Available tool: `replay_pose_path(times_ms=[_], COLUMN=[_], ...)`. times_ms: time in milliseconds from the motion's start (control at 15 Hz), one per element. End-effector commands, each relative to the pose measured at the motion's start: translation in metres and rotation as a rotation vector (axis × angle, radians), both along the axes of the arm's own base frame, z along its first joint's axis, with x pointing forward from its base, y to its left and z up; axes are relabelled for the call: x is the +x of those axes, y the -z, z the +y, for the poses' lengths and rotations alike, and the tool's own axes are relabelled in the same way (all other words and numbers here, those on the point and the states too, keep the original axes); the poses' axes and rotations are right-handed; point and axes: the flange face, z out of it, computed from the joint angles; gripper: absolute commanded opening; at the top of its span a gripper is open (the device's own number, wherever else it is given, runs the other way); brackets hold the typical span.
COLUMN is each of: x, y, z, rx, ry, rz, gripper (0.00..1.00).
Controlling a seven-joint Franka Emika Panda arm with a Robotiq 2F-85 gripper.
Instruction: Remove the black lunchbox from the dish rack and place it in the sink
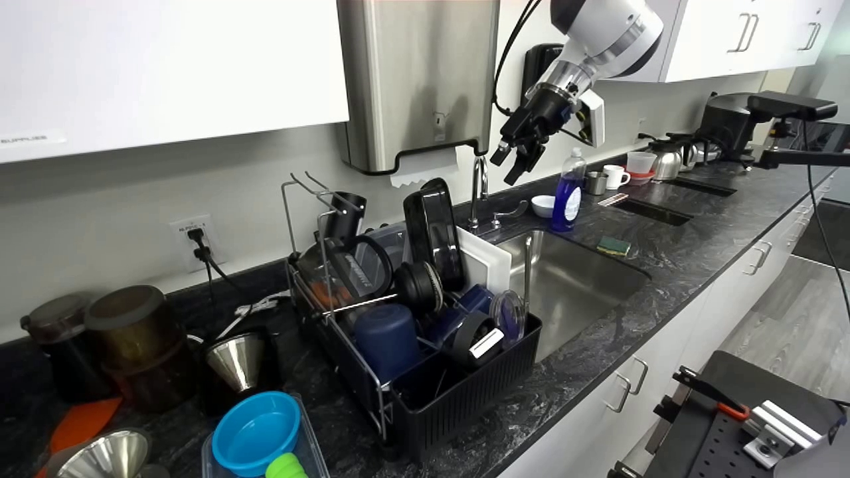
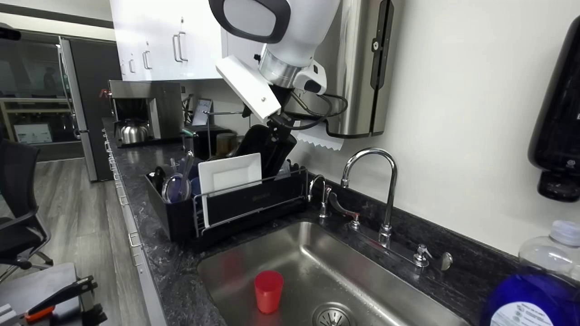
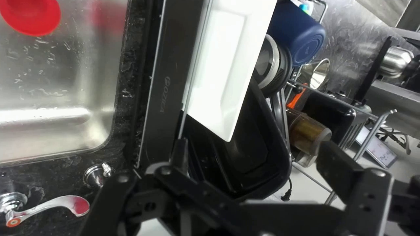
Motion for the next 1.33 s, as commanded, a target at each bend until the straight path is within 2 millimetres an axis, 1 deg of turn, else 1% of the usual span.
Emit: replay_pose_path(times_ms=[0,333,533,867,1267], x=[0.01,0.017,0.021,0.028,0.032], y=[-0.001,-0.002,0.006,0.024,0.029], z=[0.001,0.016,0.028,0.043,0.061], rx=[0.029,0.039,0.034,0.013,0.006], ry=[0.022,0.033,0.012,-0.033,-0.108], rz=[-0.053,-0.08,-0.083,-0.083,-0.119], gripper=[1.0,1.0,1.0,1.0,1.0])
